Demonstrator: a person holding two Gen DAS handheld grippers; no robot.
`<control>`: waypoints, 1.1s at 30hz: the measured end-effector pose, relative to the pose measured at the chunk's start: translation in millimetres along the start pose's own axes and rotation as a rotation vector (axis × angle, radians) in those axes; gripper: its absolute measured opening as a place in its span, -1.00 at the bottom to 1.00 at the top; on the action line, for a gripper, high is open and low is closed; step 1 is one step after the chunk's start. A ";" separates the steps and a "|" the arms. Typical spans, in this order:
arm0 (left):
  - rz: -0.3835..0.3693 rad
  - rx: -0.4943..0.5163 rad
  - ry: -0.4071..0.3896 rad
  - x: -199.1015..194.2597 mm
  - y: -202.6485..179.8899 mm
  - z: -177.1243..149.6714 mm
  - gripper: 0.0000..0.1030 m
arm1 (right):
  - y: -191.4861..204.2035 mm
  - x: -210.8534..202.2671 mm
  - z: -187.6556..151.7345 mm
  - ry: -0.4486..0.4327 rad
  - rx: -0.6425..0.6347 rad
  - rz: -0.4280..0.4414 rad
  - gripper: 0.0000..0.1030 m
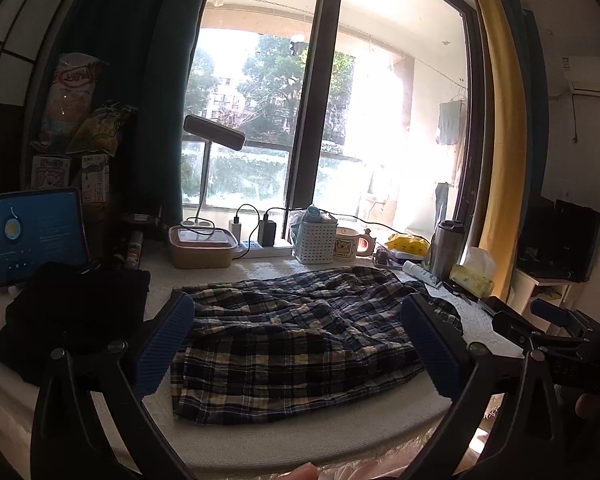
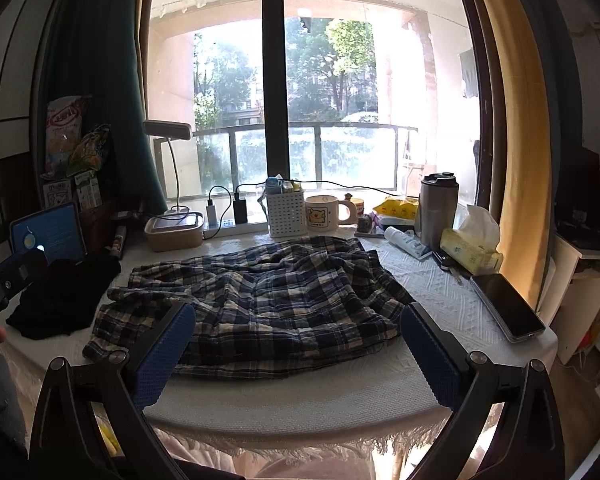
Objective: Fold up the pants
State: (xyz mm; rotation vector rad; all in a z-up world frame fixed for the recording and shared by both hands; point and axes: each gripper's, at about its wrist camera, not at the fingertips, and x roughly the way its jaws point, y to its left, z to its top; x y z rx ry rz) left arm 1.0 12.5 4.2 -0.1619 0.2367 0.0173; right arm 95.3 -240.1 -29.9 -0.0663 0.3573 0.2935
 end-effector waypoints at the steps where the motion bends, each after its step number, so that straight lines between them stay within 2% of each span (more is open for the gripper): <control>1: 0.008 0.000 0.003 0.3 0.3 0.0 0.98 | 0.1 0.1 -0.1 0.000 -0.001 0.000 1.00; 6: 0.054 0.011 -0.011 -1.7 1.4 0.8 0.98 | 0.7 0.0 -0.5 0.004 -0.001 0.002 1.00; 33: 0.042 0.025 0.009 0.7 -1.7 -3.3 0.98 | 1.4 0.9 -2.2 0.010 -0.006 0.004 1.00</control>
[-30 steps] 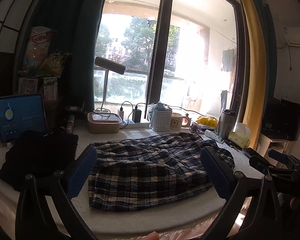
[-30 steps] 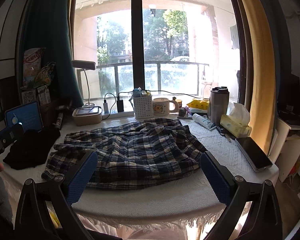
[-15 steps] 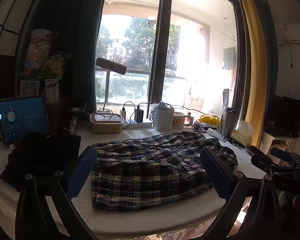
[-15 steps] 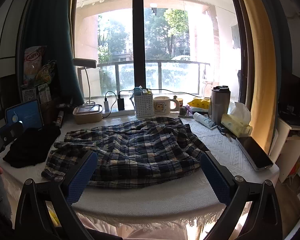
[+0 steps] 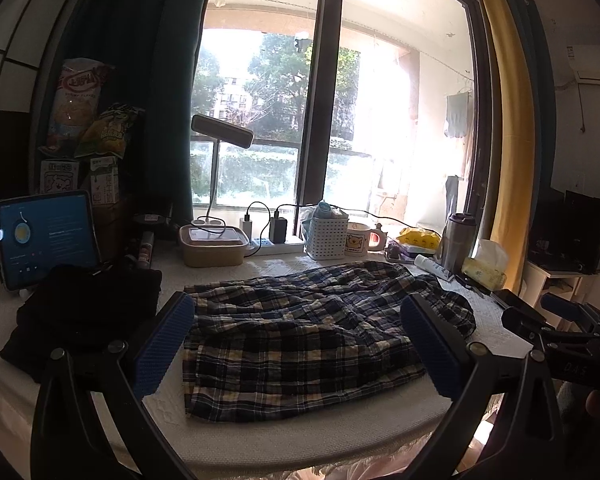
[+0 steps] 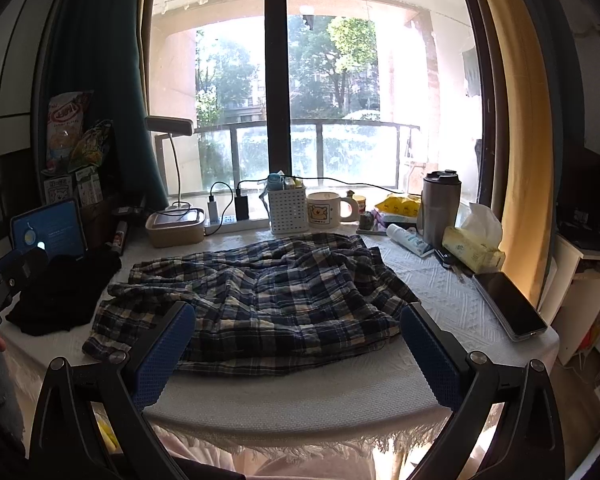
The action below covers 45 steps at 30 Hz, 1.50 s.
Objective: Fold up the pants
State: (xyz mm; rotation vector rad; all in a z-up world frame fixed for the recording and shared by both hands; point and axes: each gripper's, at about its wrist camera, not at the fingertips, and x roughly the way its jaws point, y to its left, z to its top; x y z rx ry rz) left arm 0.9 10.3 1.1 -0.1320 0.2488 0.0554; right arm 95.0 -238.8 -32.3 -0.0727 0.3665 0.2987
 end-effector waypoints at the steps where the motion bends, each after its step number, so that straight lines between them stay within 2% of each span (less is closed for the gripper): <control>1: -0.001 0.000 0.001 0.0 0.1 -0.2 0.98 | -0.1 0.0 -0.3 0.000 0.000 0.000 1.00; 28: 0.003 -0.013 0.040 10.0 5.4 -7.5 0.98 | 3.0 8.9 -2.9 0.017 -0.014 0.013 1.00; 34: 0.061 -0.007 0.105 43.5 23.7 -8.2 0.98 | -13.1 31.0 3.8 0.037 -0.009 0.006 1.00; 41: 0.140 -0.026 0.178 98.8 63.0 2.2 0.98 | -42.9 87.4 17.0 0.116 0.015 -0.032 1.00; 45: 0.148 -0.056 0.250 137.2 89.4 8.3 0.98 | -58.2 114.8 27.6 0.142 0.023 -0.051 1.00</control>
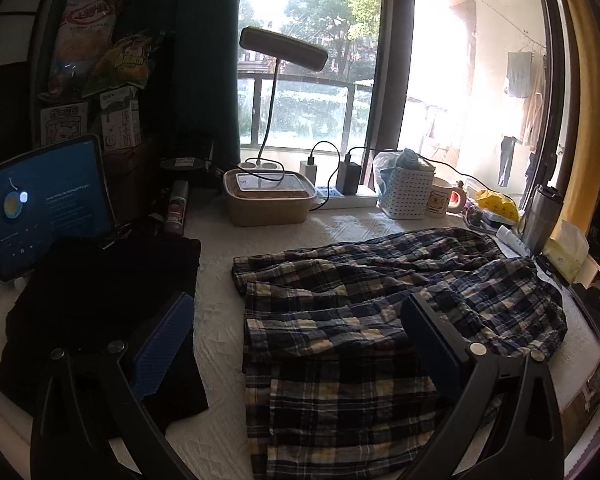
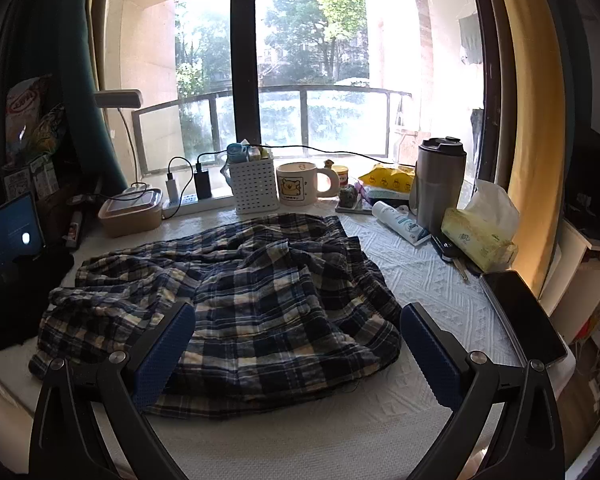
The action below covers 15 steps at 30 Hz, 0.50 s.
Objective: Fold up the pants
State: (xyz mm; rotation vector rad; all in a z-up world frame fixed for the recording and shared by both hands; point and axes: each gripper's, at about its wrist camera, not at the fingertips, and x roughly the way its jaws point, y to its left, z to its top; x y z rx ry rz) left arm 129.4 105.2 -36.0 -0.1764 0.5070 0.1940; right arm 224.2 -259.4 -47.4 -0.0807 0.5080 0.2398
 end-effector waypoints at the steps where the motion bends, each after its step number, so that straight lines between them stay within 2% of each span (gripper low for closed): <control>1: 0.006 -0.003 0.019 9.9 4.0 3.1 0.98 | -3.0 6.5 3.9 0.007 -0.001 -0.007 1.00; 4: 0.030 -0.017 0.085 40.9 15.3 10.4 0.97 | -11.3 24.1 15.0 0.025 -0.012 -0.018 1.00; 8: 0.031 -0.047 0.130 74.9 25.1 16.2 0.97 | -24.3 54.6 31.4 0.063 -0.037 -0.049 1.00; 15: 0.039 -0.027 0.247 140.3 36.6 30.7 0.81 | -52.4 121.4 69.0 0.159 -0.070 0.008 0.99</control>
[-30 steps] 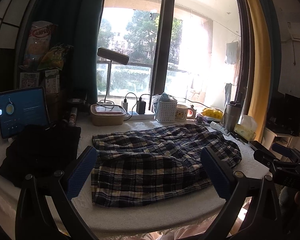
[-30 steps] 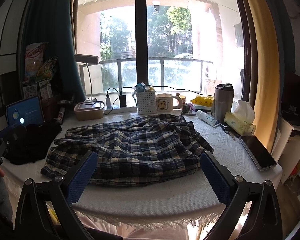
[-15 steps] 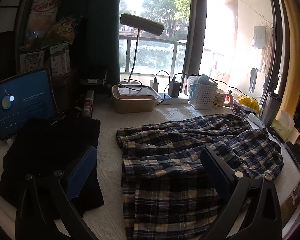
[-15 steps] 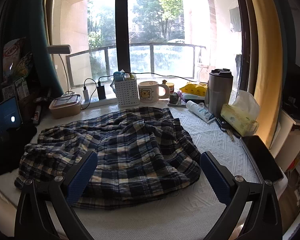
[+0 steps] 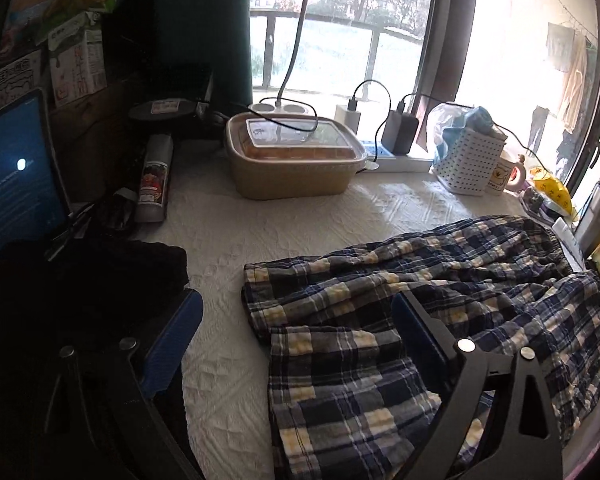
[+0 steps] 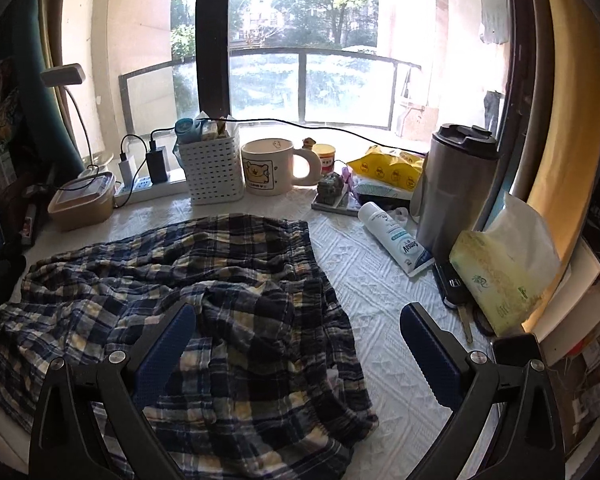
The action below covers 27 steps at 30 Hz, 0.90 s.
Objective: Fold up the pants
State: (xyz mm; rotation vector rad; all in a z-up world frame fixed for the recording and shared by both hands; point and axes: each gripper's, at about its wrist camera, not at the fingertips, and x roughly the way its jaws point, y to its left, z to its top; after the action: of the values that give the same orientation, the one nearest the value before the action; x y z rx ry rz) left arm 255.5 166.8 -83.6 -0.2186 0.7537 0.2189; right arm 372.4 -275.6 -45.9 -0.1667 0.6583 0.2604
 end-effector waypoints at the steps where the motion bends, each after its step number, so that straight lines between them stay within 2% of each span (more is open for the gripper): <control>1: 0.001 -0.004 0.024 8.5 2.9 3.2 0.75 | -3.9 8.6 7.4 0.011 -0.005 0.003 0.99; 7: 0.056 -0.011 0.101 45.8 13.2 16.3 0.74 | -25.2 62.7 49.2 0.051 -0.025 0.064 0.99; 9: 0.056 -0.016 0.126 56.0 16.1 18.3 0.74 | -34.9 86.6 58.6 0.096 0.006 0.136 0.93; 10: 0.054 -0.015 0.139 60.3 15.7 18.6 0.74 | -39.1 100.2 62.6 0.125 0.023 0.167 0.84; 13: 0.055 0.015 0.182 73.8 12.8 17.6 0.74 | -45.4 135.6 70.6 0.187 0.037 0.233 0.71; 15: 0.060 0.045 0.225 82.1 9.5 16.2 0.42 | -45.8 157.2 75.0 0.220 0.022 0.263 0.61; 16: 0.068 0.063 0.221 82.7 8.0 17.1 0.37 | -46.5 167.1 76.4 0.241 0.028 0.281 0.56; 19: 0.037 0.089 0.230 85.2 4.4 20.0 -0.06 | -44.1 190.4 80.5 0.282 0.029 0.339 0.51; 21: 0.022 0.104 0.234 87.0 1.3 21.7 -0.31 | -39.9 201.5 81.9 0.298 0.000 0.357 0.37; 22: 0.012 0.112 0.236 87.9 -1.2 22.7 -0.57 | -37.7 207.8 81.8 0.309 -0.012 0.362 0.24; 23: 0.010 0.122 0.239 88.6 -3.1 23.3 -0.71 | -35.4 213.5 81.1 0.319 -0.019 0.366 0.07; 24: 0.014 0.138 0.236 88.9 -6.7 24.7 -0.76 | -32.7 219.0 79.6 0.331 -0.026 0.368 -0.05; 25: 0.016 0.152 0.234 89.1 -7.9 25.4 -0.80 | -29.1 223.1 77.6 0.342 -0.040 0.370 -0.29; 27: 0.024 0.166 0.227 89.3 -8.8 26.8 -0.84 | -22.6 226.4 74.8 0.338 -0.081 0.363 -0.39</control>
State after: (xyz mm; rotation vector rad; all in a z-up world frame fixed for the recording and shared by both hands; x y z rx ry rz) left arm 338.6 176.2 -125.8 -0.0770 0.9953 0.1543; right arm 594.5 -237.7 -127.0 -0.1700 1.0149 0.6177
